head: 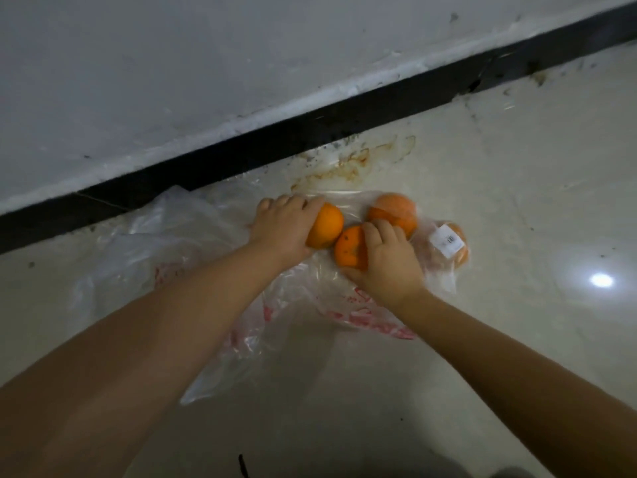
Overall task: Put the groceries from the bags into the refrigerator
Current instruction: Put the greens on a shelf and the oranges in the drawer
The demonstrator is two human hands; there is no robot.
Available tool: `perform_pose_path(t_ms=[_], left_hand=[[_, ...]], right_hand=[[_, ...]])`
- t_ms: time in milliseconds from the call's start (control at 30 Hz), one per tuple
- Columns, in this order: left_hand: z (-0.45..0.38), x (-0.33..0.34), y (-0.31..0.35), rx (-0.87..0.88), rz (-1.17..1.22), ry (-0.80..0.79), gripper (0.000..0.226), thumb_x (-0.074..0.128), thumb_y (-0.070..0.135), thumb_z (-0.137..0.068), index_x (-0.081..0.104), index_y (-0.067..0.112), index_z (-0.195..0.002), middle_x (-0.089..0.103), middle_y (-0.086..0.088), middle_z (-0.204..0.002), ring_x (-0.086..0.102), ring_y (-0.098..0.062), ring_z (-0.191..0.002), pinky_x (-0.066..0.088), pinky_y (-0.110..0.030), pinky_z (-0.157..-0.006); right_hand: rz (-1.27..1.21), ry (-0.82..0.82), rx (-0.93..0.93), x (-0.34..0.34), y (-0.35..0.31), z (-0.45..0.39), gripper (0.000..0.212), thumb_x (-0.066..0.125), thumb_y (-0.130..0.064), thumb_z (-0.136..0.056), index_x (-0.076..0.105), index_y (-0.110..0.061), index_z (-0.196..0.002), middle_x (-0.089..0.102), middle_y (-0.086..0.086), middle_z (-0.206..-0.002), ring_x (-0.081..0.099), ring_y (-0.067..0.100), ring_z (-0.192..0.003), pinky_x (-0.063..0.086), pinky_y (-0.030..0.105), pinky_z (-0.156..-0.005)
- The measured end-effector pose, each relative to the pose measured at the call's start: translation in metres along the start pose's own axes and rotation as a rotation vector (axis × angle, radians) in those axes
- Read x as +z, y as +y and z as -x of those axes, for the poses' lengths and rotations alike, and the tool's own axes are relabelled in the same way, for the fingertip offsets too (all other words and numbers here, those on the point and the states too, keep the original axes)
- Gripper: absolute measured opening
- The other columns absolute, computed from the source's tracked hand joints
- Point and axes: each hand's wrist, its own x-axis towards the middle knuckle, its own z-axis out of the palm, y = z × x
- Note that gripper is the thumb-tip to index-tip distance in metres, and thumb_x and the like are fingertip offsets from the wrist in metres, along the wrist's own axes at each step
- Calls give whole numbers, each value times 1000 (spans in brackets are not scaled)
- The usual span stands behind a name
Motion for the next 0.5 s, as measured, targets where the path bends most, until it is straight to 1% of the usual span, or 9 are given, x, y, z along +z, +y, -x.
perform_pose_path(t_ms=[67,133,233,300,333,400,500], left_hand=[[-5,2,1,55,-43,8,72,60,34,-85,23,28,-146,32,-2,-148,29,-24,-137,24,-38,-110],[-8,2,2,92,-112,26,72,61,32,-84,23,28,-146,30,-1,-148,25,-23,-138,20,-38,-113],[-10,3,3,202,-280,79,66,58,27,-87,26,20,-144,33,-2,-146,26,-23,-137,13,-38,-117],[-12,5,3,259,-318,98,62,58,23,-87,29,14,-141,37,-5,-142,31,-24,-134,13,-35,-117],[-13,6,3,254,-289,93,62,60,24,-86,31,13,-139,38,-6,-140,33,-24,-132,17,-33,-116],[-13,7,3,186,-169,59,65,66,29,-81,34,14,-136,41,-6,-138,36,-23,-129,26,-31,-111],[-6,10,7,33,125,7,74,73,36,-74,37,14,-134,43,-7,-136,44,-25,-124,40,-34,-97]], right_hand=[[-74,84,89,12,-7,0,69,71,-36,-74,44,-6,-130,48,14,-133,45,36,-117,40,42,-94],[-104,83,149,19,-9,1,70,70,-36,-74,41,-10,-132,45,11,-136,44,34,-119,41,42,-94],[-189,42,167,17,-7,4,70,67,-33,-77,35,-12,-136,40,10,-138,44,32,-121,40,41,-96],[-179,19,149,11,-1,10,72,67,-33,-78,33,-13,-138,39,10,-138,42,31,-122,38,38,-99],[-143,13,134,7,2,14,72,67,-34,-78,33,-14,-138,39,10,-139,41,30,-122,36,38,-101],[-58,0,114,0,10,24,71,66,-38,-77,35,-15,-137,39,10,-138,39,31,-122,33,39,-104],[38,-85,131,-9,19,34,77,67,-38,-76,30,-15,-139,38,11,-136,38,32,-123,33,39,-105]])
